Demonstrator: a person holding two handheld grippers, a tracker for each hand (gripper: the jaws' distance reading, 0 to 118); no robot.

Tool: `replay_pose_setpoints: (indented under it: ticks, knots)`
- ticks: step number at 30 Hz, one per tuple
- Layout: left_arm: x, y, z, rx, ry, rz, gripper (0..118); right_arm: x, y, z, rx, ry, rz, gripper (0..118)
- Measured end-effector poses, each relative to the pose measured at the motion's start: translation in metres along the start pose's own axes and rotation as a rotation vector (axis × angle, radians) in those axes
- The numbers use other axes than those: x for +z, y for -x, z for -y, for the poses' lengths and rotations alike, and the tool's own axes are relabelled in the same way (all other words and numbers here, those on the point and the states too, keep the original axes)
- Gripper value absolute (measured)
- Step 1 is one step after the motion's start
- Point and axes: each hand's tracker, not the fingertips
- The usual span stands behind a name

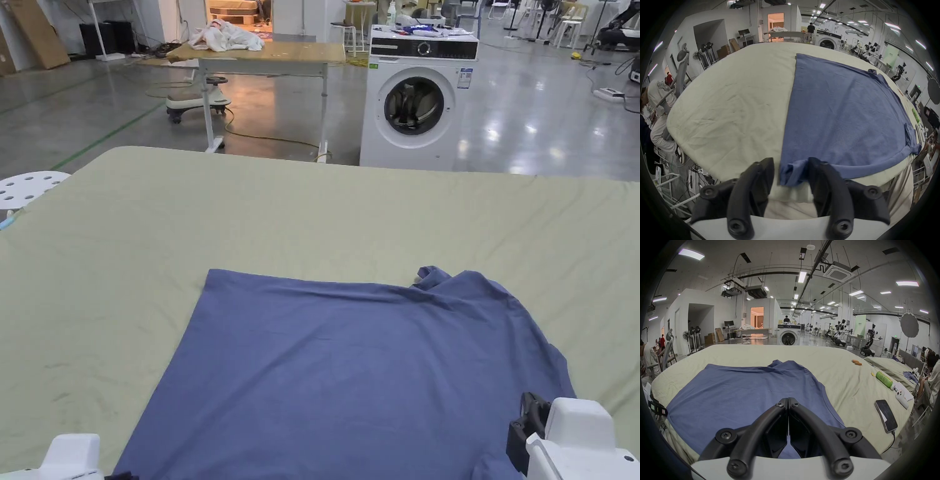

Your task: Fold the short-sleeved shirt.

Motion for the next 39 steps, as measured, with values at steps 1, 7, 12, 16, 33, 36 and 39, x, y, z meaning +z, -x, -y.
replay_pose_setpoints:
  ticks: [1, 7, 12, 16, 33, 36, 39]
  knots:
    - [-0.002, -0.003, 0.001, 0.003, 0.007, 0.004, 36, 0.0, -0.002, 0.002, 0.0, 0.003, 0.004, 0]
    - [-0.006, -0.014, -0.001, -0.069, 0.007, 0.029, 3, 0.006, -0.023, 0.013, 0.009, 0.057, 0.038, 0]
    - [-0.003, -0.008, -0.001, -0.047, 0.006, 0.034, 3, 0.013, -0.062, 0.027, 0.063, 0.21, 0.041, 34]
    - [-0.001, -0.006, 0.002, -0.041, -0.001, 0.043, 3, 0.015, -0.092, 0.049, 0.07, 0.351, 0.012, 60]
    - [0.01, -0.002, -0.003, -0.04, -0.043, 0.054, 2, -0.001, -0.094, 0.068, 0.064, 0.531, -0.109, 7]
    - [0.019, 0.002, -0.016, -0.005, -0.108, 0.079, 2, -0.001, -0.101, 0.043, 0.009, 0.475, -0.102, 7]
    - [0.025, 0.001, -0.039, -0.014, -0.171, 0.086, 2, -0.01, -0.108, 0.014, -0.018, 0.435, -0.1, 7]
